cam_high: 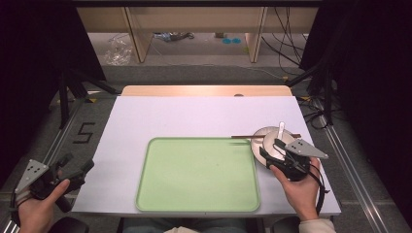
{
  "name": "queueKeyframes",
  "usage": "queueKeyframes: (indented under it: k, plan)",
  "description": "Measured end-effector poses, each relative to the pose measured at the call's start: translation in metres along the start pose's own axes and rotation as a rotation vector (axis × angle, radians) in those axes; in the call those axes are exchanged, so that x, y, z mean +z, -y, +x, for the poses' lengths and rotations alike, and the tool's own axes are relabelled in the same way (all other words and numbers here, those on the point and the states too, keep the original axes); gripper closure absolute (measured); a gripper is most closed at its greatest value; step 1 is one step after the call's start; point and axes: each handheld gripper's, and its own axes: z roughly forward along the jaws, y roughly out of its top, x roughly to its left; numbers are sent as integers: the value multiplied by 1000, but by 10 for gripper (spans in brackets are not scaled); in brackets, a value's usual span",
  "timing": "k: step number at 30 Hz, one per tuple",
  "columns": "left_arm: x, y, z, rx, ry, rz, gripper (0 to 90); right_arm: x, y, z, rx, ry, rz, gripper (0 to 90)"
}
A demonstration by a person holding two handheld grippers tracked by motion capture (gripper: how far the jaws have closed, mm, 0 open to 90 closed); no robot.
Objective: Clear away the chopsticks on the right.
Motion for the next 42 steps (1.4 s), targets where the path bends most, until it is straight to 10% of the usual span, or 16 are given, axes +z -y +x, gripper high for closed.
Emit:
queueKeyframes:
  k: [7, 20, 42]
  plan:
    - [-1, 0, -2, -31, -23, 4, 174, 2, -3, 0, -27, 15, -1, 458]
    - [-1, 0, -1, -16, -8, 1, 175, 19, -24, -8, 17, 83, 68, 884]
    - [-1, 0, 0, -20, -7, -1, 176, 103, -44, -20, 140, 127, 469, 900]
